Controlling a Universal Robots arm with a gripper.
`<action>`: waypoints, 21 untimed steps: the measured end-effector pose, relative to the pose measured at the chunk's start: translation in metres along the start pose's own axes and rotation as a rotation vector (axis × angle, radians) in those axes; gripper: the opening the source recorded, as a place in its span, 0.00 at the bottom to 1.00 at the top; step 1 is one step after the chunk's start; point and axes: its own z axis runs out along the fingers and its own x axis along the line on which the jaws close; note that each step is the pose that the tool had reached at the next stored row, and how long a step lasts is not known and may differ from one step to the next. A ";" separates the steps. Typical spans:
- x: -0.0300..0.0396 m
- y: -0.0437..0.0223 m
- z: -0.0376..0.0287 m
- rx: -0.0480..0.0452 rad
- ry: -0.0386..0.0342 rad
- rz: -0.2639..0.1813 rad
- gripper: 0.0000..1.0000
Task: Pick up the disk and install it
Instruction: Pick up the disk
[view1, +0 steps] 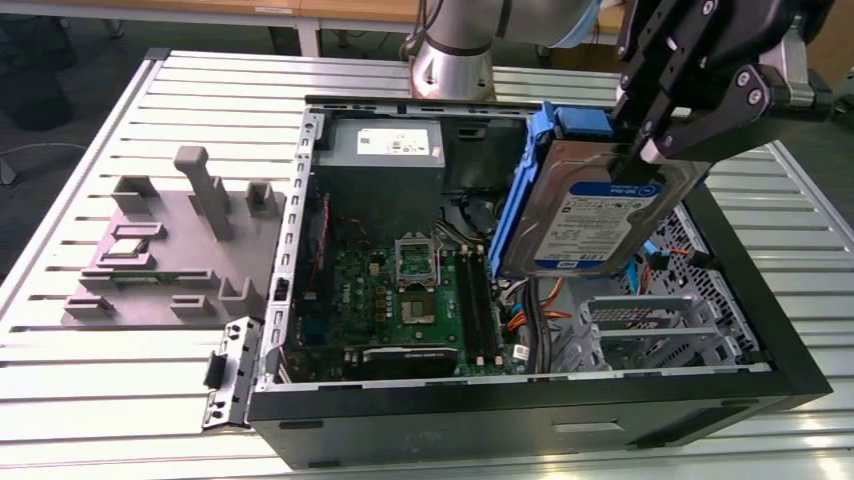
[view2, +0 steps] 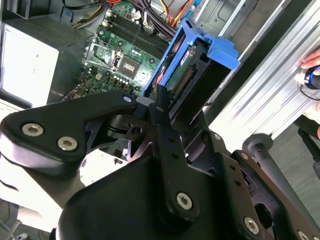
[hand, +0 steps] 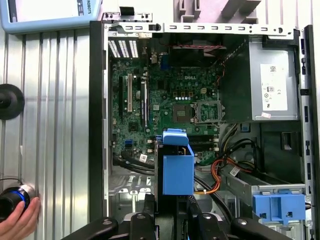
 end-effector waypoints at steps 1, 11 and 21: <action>0.0012 -0.0003 -0.0001 0.0000 0.0000 0.000 0.35; 0.0180 -0.0034 -0.0012 0.0000 0.0001 0.000 0.35; 0.0191 -0.0133 -0.0017 0.0000 0.0000 0.000 0.35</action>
